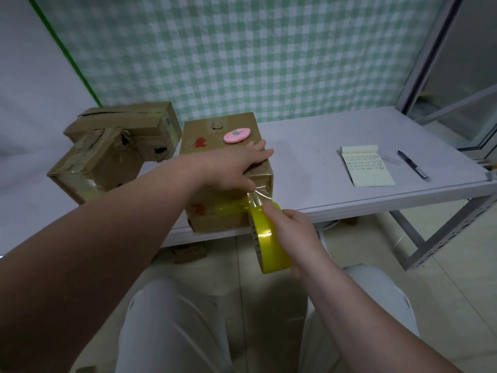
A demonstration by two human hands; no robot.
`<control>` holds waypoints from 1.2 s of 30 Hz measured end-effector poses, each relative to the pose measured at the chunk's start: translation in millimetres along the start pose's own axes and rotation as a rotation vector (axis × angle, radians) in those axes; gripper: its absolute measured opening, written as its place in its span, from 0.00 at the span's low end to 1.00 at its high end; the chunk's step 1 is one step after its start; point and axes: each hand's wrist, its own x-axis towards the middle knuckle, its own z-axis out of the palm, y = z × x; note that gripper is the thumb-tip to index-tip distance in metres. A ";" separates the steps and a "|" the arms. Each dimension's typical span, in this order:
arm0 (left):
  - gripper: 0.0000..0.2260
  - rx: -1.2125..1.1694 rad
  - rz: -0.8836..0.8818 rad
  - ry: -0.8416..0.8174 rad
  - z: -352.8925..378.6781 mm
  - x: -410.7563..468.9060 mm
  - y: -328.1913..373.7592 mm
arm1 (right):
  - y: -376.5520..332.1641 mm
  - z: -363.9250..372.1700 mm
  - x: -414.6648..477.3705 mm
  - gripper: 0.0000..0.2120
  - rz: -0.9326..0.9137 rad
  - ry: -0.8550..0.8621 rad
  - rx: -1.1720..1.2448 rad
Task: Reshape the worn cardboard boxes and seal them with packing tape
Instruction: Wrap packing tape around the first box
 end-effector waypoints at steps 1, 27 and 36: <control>0.37 -0.014 0.000 0.000 -2.2 -3.5 -0.3 | -0.2 0.9 -0.7 0.17 0.008 -0.009 0.004; 0.05 -1.680 -0.494 0.347 79.3 -63.8 25.1 | -58.9 -6.3 10.3 0.18 -0.503 0.193 -0.627; 0.06 -1.612 -0.466 0.305 81.3 -71.7 10.1 | -110.8 41.9 92.4 0.15 -0.776 -0.068 -1.039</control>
